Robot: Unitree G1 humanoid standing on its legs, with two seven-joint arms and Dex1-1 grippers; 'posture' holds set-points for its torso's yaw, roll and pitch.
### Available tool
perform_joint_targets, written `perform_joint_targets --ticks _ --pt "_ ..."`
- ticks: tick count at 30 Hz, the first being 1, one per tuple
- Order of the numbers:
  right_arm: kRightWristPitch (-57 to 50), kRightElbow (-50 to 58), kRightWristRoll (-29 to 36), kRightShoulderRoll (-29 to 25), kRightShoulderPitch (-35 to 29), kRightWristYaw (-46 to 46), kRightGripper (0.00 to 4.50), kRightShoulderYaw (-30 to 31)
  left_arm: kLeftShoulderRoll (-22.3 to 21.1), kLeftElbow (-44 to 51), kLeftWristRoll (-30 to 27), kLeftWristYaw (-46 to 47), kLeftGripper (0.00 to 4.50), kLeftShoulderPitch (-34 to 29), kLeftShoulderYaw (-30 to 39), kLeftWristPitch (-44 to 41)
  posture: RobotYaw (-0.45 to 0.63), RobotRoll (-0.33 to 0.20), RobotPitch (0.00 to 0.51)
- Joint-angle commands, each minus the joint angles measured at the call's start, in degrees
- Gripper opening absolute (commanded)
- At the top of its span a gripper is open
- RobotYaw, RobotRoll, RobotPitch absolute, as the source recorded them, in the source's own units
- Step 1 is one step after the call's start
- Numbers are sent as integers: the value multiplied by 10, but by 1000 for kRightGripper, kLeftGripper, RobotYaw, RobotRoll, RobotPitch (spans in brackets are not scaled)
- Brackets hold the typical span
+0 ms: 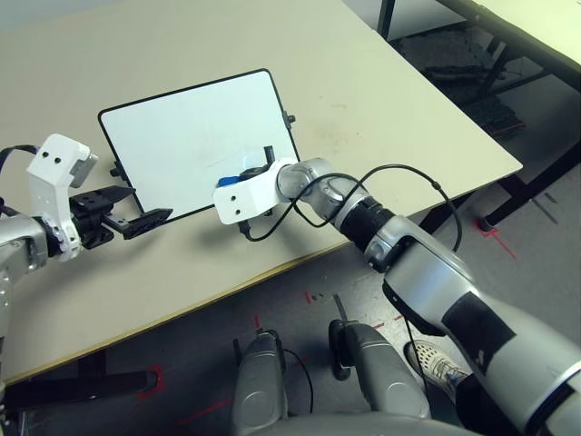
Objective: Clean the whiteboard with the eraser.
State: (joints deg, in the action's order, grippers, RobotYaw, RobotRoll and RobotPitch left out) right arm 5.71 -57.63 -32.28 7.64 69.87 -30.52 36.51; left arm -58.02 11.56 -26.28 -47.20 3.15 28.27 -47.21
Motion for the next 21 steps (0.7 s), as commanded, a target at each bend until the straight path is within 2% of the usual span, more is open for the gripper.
perform_joint_targets --ticks 1,10,17,21 --pt "-16 -48 -6 103 10 -1 515 18 -2 1 -2 1 4500 -4 1 -2 180 0 222" --pt "-8 -50 2 113 11 8 515 18 4 -8 -3 3 4500 17 -22 8 163 0 213" --pt "-41 -8 56 87 24 -15 515 -31 30 -17 -26 10 4500 59 -6 26 124 0 188" --pt "-109 81 114 30 4 -41 515 -90 88 -47 -20 76 4500 177 8 130 112 0 171"
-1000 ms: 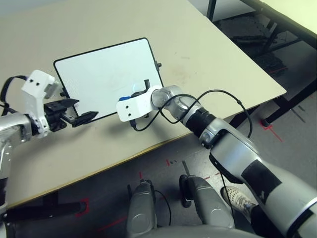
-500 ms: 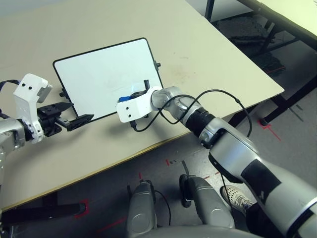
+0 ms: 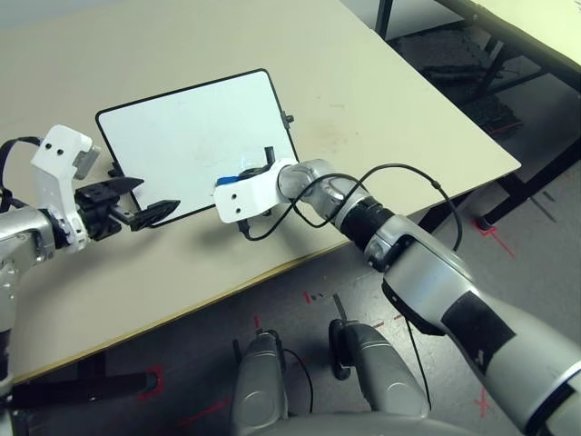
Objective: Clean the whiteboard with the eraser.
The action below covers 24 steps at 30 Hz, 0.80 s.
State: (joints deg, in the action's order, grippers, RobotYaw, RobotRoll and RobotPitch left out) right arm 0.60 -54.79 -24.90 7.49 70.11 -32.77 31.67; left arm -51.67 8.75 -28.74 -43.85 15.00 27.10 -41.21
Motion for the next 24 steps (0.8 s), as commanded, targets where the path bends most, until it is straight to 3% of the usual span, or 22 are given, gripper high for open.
perform_joint_targets --ticks 1,6,11,20,24 --pt "-77 88 56 13 -9 -22 515 -63 38 -30 7 63 4500 88 25 92 110 0 170" --pt "-33 321 154 -31 -87 65 514 -204 103 -74 33 141 4500 157 45 227 58 0 151" --pt "-59 479 166 -70 -198 119 514 -257 154 -96 53 218 4500 189 63 336 21 0 154" --pt "-174 479 151 -137 -228 194 514 -299 93 -212 113 288 4500 211 97 477 0 0 160" --pt "-258 396 164 -173 -203 187 514 -318 69 -272 135 341 4500 167 139 493 12 0 160"
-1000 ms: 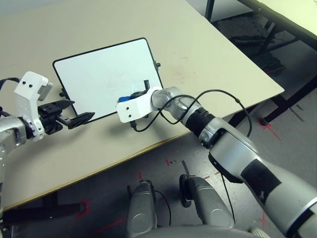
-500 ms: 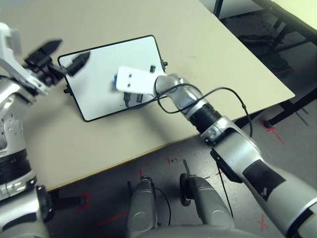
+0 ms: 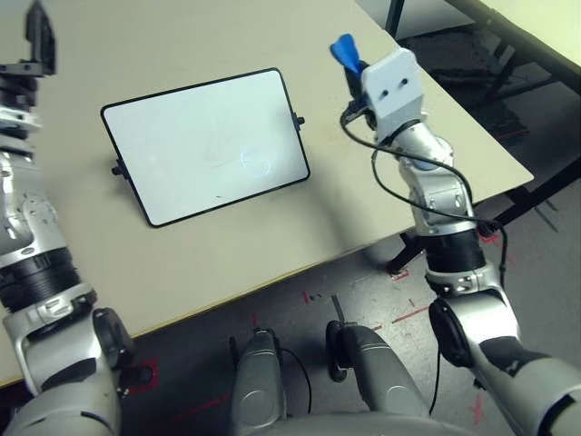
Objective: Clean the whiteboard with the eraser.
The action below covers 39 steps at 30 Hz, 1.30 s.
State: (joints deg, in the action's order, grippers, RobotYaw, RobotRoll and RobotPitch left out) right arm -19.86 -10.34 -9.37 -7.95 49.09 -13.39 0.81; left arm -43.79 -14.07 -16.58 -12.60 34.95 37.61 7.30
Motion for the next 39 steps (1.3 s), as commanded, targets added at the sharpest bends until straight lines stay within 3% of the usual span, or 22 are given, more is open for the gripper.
perform_joint_targets --ticks 1,9,19,26,34,38,39 --pt "-57 -59 12 -21 9 -7 514 -10 -10 -53 14 32 4500 -46 37 6 16 0 162" --pt "-132 -95 29 -31 16 -18 514 -7 14 -83 -12 44 4500 -149 64 -4 29 0 162" --pt "-165 -94 49 -13 26 -13 514 -2 11 -165 -11 27 4500 -180 48 17 31 0 159" --pt "-171 -107 64 -2 30 -14 514 -1 43 -227 -23 32 4500 -189 43 38 24 0 150" --pt "-113 -125 92 -22 33 -47 3061 -16 44 -239 -19 23 4500 -162 13 52 15 0 157" --pt "-70 -145 158 -29 42 -30 4449 -104 38 -259 -14 28 4500 -141 5 57 2 0 173" --pt "-46 -161 164 -44 44 -25 4483 -123 37 -266 -10 27 4500 -133 -1 60 -4 0 177"
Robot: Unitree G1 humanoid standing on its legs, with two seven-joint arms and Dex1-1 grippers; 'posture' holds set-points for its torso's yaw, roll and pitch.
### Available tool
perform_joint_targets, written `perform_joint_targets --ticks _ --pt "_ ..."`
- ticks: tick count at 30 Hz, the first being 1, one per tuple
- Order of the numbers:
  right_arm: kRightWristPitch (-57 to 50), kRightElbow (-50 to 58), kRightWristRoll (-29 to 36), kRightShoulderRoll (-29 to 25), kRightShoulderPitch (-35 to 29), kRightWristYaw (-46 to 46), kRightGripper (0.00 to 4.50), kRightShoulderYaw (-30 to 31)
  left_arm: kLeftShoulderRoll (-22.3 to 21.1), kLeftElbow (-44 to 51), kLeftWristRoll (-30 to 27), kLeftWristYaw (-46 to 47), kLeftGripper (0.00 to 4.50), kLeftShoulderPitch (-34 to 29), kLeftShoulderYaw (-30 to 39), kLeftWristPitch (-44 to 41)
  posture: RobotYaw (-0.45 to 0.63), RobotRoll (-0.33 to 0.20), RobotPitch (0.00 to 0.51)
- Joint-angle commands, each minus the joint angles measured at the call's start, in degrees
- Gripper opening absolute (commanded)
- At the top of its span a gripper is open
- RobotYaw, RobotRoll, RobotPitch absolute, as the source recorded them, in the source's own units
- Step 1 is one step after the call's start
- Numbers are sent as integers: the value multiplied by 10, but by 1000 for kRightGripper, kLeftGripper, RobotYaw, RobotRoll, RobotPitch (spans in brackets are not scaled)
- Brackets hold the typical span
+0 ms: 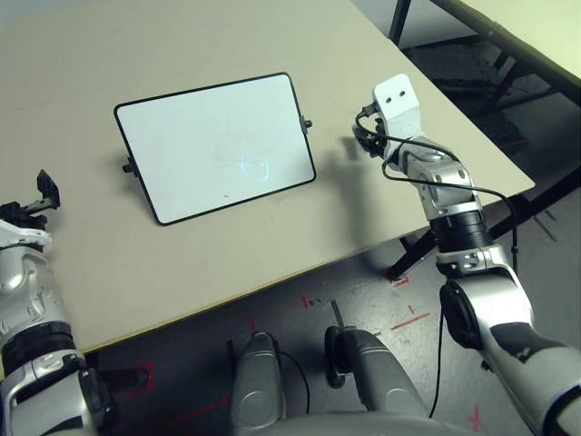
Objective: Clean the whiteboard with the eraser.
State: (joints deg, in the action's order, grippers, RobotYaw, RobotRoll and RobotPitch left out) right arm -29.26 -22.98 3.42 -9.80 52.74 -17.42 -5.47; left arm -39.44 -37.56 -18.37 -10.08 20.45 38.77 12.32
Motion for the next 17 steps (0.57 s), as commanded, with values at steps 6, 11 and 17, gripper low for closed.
perform_joint_targets --ticks 6,11,17 --pt "244 -164 29 -125 -32 30 4483 -110 11 -27 18 4 4500 29 -42 28 -14 0 202" --pt "320 -203 38 -149 -75 66 4483 -136 33 -3 21 14 4500 18 -59 28 -14 0 215" --pt "332 -214 43 -143 -99 54 4483 -127 42 28 24 29 4500 13 -65 24 -6 0 193"
